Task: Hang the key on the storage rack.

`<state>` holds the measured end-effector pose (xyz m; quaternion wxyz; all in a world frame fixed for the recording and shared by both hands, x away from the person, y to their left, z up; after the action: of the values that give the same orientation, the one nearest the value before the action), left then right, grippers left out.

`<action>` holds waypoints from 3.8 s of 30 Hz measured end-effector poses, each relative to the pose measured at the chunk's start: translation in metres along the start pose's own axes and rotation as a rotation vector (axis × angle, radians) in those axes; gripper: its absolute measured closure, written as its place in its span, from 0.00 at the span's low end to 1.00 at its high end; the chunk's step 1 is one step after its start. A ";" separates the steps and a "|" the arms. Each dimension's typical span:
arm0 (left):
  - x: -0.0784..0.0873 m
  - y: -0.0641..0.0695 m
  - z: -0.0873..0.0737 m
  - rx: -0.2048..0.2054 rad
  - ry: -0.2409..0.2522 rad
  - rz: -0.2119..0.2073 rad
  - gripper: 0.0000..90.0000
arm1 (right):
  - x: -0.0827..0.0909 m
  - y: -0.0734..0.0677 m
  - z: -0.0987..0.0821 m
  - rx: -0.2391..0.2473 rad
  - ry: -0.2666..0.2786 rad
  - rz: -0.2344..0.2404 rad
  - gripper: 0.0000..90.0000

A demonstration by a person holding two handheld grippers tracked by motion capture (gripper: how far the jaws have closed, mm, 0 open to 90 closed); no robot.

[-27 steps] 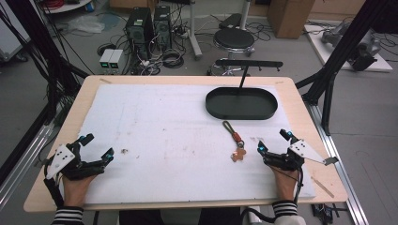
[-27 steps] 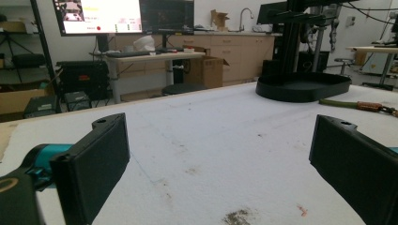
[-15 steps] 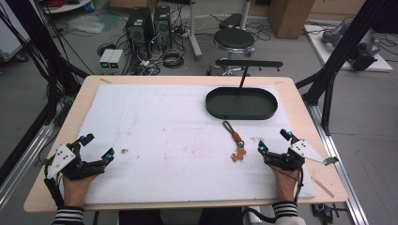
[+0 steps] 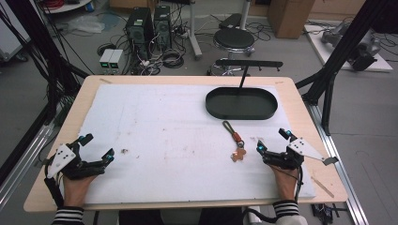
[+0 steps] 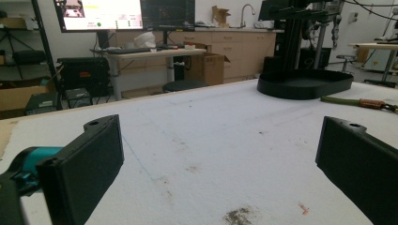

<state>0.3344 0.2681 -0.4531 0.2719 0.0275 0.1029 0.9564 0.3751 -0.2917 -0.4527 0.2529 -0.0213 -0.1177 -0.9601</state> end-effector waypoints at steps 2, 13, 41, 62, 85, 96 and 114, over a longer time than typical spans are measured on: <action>0.000 0.000 0.000 0.002 -0.002 0.002 0.02 | -0.001 0.001 0.006 0.003 -0.011 0.010 0.00; -0.001 0.000 0.000 0.001 -0.004 0.004 0.02 | -0.026 0.000 0.038 0.039 -0.195 0.136 0.00; -0.001 -0.001 0.000 0.007 -0.010 0.004 0.02 | -0.095 -0.025 0.030 0.145 -0.703 0.370 0.01; -0.002 -0.002 -0.001 0.009 -0.024 0.007 0.02 | -0.116 -0.040 0.003 0.183 -0.959 0.415 0.06; -0.002 -0.003 -0.001 0.016 -0.026 0.012 0.02 | -0.116 -0.050 -0.010 0.134 -1.116 0.405 0.46; -0.002 -0.003 -0.001 0.014 -0.028 0.012 0.02 | -0.115 -0.052 -0.010 0.124 -1.134 0.407 0.75; -0.002 -0.003 -0.001 0.016 -0.028 0.012 0.02 | -0.114 -0.048 0.004 0.106 -1.090 0.402 0.83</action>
<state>0.3376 0.2688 -0.4546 0.2673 0.0437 0.1065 0.9567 0.4504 -0.1957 -0.4704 0.3338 -0.5216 -0.2724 -0.7364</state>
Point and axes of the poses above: each handheld gripper's, and its own axes: x roughly backward along the jaws, z roughly out of its top, y roughly to its right, the point moved 8 cm from there along -x, roughly forward along the jaws, and after that the axes turned 12 degrees about x, right-handed, at the moved point
